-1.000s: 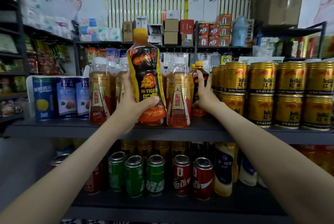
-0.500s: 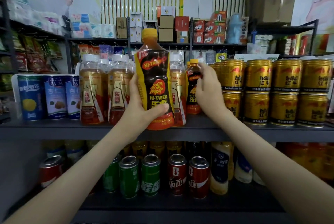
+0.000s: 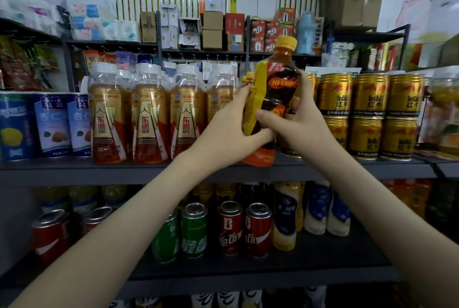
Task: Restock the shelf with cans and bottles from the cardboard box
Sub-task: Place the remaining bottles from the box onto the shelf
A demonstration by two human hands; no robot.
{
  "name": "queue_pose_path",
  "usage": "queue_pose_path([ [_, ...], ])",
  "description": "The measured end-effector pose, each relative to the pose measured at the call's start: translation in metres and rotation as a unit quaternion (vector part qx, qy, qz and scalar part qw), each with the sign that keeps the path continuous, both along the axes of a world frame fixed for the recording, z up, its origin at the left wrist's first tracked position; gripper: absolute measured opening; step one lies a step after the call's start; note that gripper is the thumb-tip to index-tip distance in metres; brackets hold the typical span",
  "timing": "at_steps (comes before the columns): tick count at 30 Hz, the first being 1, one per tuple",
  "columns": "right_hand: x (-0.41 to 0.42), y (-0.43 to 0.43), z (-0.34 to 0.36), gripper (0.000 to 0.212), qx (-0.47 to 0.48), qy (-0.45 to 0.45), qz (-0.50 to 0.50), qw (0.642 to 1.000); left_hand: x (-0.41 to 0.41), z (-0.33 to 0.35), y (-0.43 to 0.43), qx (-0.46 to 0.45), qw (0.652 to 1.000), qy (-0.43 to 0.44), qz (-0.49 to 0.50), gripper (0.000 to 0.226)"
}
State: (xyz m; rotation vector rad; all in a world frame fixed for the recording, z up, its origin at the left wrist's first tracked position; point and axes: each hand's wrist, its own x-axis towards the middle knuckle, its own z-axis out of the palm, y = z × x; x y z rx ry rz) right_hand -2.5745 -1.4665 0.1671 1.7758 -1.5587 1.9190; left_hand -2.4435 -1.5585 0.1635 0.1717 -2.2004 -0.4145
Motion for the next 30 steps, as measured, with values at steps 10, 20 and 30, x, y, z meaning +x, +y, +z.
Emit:
queue_pose_path([
  [10,-0.021,-0.028,-0.005,0.094,0.057,0.051,-0.112,0.991,0.006,-0.024,-0.07,-0.372,0.883,-0.065,0.277,0.084],
  [20,-0.034,-0.083,-0.004,0.093,0.131,0.088,-0.137,0.978,0.007,-0.025,-0.078,-0.389,0.882,-0.058,0.259,0.089],
  [30,-0.043,-0.092,0.001,0.1,0.183,0.066,-0.149,0.969,0.011,-0.022,-0.086,-0.413,0.876,-0.064,0.241,0.091],
])
